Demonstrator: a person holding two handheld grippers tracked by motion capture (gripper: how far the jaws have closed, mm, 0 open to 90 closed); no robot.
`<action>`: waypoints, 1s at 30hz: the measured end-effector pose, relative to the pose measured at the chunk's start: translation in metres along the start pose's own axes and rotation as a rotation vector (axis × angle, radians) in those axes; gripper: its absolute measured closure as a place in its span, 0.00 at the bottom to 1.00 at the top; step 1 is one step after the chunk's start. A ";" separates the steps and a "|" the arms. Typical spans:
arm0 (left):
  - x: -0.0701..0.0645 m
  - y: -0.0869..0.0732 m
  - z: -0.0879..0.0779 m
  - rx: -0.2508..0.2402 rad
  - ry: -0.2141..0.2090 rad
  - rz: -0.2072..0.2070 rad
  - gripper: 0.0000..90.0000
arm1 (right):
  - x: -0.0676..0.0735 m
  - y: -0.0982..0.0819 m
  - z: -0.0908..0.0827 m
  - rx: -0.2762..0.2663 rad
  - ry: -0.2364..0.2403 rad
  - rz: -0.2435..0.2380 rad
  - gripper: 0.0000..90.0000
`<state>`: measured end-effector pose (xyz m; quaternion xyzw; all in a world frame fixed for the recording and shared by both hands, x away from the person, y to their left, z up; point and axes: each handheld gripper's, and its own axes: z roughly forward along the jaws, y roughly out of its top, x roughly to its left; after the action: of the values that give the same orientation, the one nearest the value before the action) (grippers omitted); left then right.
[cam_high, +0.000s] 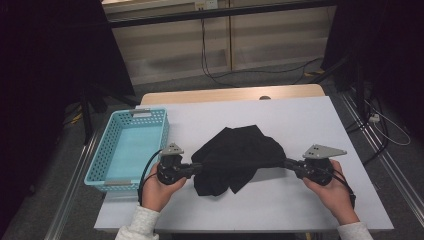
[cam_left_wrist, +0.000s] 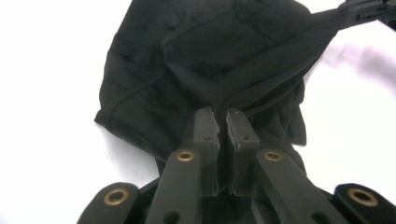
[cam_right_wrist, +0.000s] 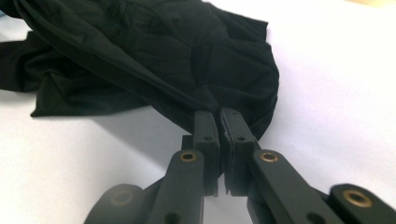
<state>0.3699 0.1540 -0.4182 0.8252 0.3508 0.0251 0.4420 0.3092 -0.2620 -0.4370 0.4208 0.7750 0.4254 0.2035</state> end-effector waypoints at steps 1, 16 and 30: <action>0.000 0.001 -0.001 -0.006 0.002 -0.001 0.94 | 0.000 0.001 -0.001 -0.004 -0.005 -0.002 0.96; -0.004 0.006 -0.001 -0.006 -0.003 -0.005 0.95 | 0.003 0.007 -0.004 -0.030 -0.020 0.002 0.97; -0.003 0.016 -0.007 -0.013 -0.019 0.001 0.95 | 0.002 0.011 -0.011 -0.051 -0.029 0.010 0.98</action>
<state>0.3744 0.1517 -0.4006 0.8226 0.3461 0.0200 0.4507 0.3064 -0.2625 -0.4219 0.4255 0.7588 0.4399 0.2230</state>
